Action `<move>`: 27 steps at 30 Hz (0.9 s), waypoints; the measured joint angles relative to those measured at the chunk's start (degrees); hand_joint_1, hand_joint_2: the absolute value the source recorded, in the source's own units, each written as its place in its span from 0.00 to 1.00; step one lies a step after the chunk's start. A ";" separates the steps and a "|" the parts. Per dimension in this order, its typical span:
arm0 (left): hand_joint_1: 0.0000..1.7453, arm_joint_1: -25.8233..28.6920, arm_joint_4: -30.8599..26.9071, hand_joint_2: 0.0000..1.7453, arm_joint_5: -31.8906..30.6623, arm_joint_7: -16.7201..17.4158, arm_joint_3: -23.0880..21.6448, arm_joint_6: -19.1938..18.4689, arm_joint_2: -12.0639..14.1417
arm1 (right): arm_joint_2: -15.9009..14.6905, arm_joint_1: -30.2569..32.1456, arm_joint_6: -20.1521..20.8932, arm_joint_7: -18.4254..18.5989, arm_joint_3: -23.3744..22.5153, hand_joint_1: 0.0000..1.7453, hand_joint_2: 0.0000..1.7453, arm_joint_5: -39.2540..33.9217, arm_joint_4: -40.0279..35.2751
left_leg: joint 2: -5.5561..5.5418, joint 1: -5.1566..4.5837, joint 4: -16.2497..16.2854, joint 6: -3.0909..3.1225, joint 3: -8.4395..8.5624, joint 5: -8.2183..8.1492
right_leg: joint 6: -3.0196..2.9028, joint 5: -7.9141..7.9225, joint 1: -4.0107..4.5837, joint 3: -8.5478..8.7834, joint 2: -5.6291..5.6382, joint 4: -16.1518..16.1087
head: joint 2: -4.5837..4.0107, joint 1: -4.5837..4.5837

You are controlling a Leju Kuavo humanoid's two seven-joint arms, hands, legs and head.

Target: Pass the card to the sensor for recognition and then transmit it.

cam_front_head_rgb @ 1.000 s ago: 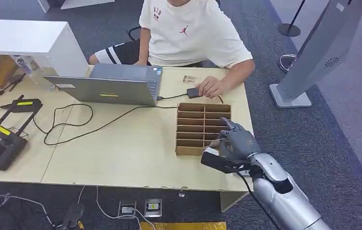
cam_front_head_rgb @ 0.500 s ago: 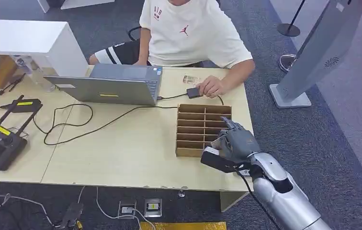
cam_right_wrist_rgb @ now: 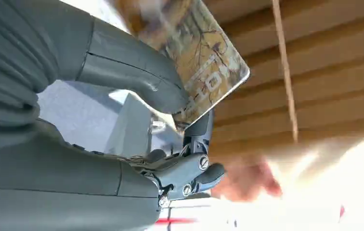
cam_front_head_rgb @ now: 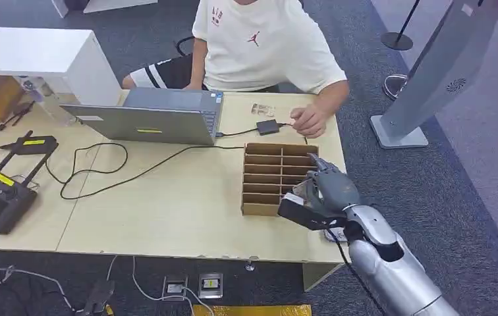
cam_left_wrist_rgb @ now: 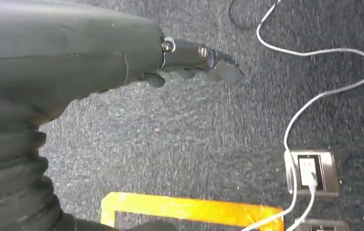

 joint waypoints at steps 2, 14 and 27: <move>0.00 0.29 0.00 1.00 0.60 -1.05 0.00 0.92 -0.04 | -0.02 -2.31 -2.39 -0.66 -1.71 1.00 1.00 0.18 -0.62 | 0.04 -0.02 0.00 0.00 0.01 0.00 | 0.02 0.02 -0.02 -0.02 0.07 0.00 | 0.00 -0.02; 0.00 -0.78 0.00 1.00 1.19 -1.05 -1.03 0.42 -0.61 | -0.87 -26.93 -13.89 -13.36 -13.77 1.00 1.00 -0.85 6.49 | 0.10 -0.06 0.02 0.01 -0.05 0.07 | 0.00 0.09 -0.06 -0.07 0.06 0.03 | 0.00 0.00; 0.00 -3.73 0.00 1.00 0.77 0.83 -2.75 -0.13 -1.18 | 7.25 -37.98 -13.53 -16.09 -10.65 1.00 1.00 2.27 30.81 | 0.07 0.02 0.01 0.00 -0.04 0.08 | -0.01 0.08 0.02 -0.05 0.04 0.04 | 0.00 -0.02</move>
